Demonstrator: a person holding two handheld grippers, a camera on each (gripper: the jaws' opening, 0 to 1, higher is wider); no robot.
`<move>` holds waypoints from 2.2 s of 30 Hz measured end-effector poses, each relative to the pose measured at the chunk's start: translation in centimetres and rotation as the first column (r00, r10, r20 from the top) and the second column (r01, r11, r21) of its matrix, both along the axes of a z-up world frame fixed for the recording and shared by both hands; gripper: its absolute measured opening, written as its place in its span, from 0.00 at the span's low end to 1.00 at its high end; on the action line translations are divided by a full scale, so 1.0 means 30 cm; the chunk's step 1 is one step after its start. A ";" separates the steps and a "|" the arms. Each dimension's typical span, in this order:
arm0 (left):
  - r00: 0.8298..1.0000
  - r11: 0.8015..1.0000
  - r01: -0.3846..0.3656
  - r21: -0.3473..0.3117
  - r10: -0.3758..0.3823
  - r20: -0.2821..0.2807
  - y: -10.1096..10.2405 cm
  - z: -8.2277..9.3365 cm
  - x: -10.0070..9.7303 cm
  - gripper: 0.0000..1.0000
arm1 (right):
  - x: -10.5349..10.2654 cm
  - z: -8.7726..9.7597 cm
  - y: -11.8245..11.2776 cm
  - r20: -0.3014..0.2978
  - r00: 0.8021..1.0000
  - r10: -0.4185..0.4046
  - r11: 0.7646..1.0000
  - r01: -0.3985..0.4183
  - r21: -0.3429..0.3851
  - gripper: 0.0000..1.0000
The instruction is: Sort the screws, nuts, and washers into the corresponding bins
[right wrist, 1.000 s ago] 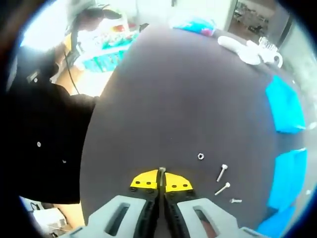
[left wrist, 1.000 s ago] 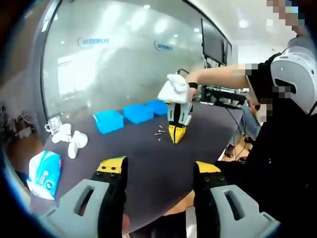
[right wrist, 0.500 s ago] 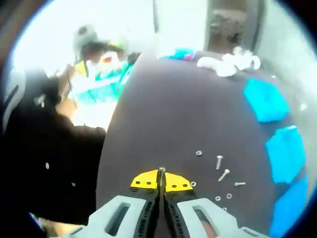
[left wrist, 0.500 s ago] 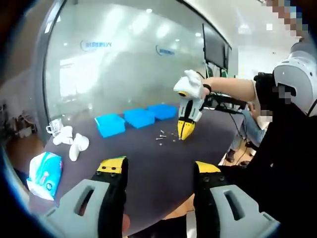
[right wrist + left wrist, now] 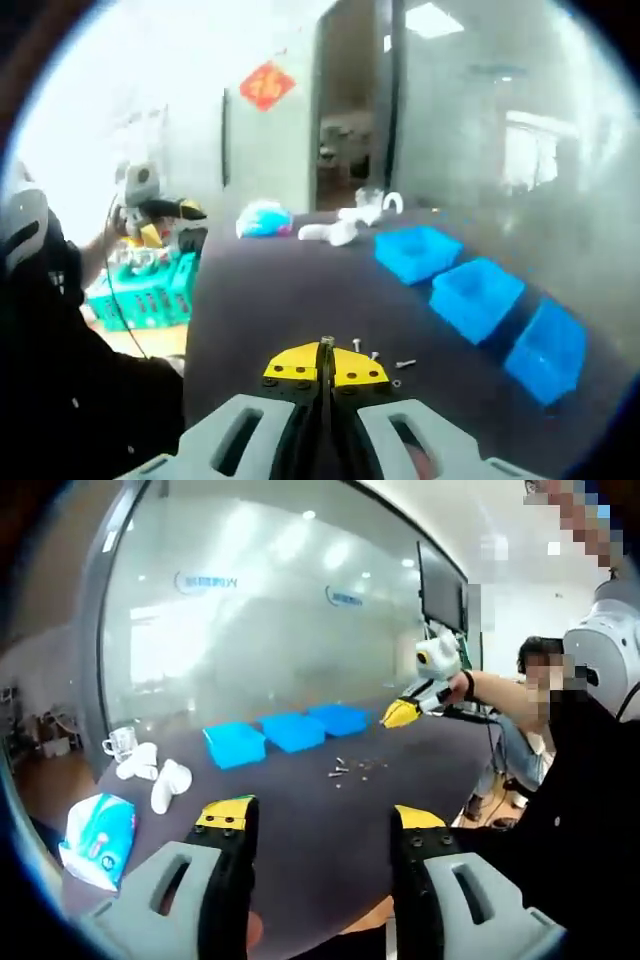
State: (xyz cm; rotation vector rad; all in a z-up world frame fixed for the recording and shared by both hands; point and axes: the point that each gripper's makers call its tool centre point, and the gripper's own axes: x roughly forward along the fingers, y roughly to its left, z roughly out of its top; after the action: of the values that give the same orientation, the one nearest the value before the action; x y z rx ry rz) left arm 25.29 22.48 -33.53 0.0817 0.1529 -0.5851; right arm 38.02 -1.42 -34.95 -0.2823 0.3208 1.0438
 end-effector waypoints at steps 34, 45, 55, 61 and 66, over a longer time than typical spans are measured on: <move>0.998 0.999 -0.047 -0.021 0.048 0.043 0.028 0.037 -0.009 0.51 | 0.375 0.157 -0.368 0.178 0.796 -0.578 0.805 0.520 0.286 0.00; 0.997 0.998 -0.066 -0.025 0.067 0.031 0.049 0.024 -0.019 0.50 | 0.615 0.180 -0.406 0.208 0.754 -0.623 0.780 0.582 0.230 0.00; 0.996 0.995 -0.087 -0.052 0.088 0.021 0.060 0.016 -0.018 0.50 | 0.808 0.191 -0.426 0.192 0.739 -0.645 0.763 0.617 0.190 0.00; 0.995 0.994 -0.093 -0.056 0.095 0.023 0.061 0.021 -0.027 0.50 | 0.842 0.185 -0.451 0.170 0.723 -0.669 0.742 0.639 0.202 0.00; 0.994 0.993 -0.103 -0.055 0.104 0.018 0.067 0.015 -0.029 0.50 | 0.834 0.169 -0.456 0.173 0.710 -0.683 0.730 0.655 0.196 0.00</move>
State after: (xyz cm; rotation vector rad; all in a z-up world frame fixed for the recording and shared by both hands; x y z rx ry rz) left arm 24.42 24.48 -33.08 0.0272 0.1202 -0.4844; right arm 63.03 -15.10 -29.87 -0.1520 0.1202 0.2886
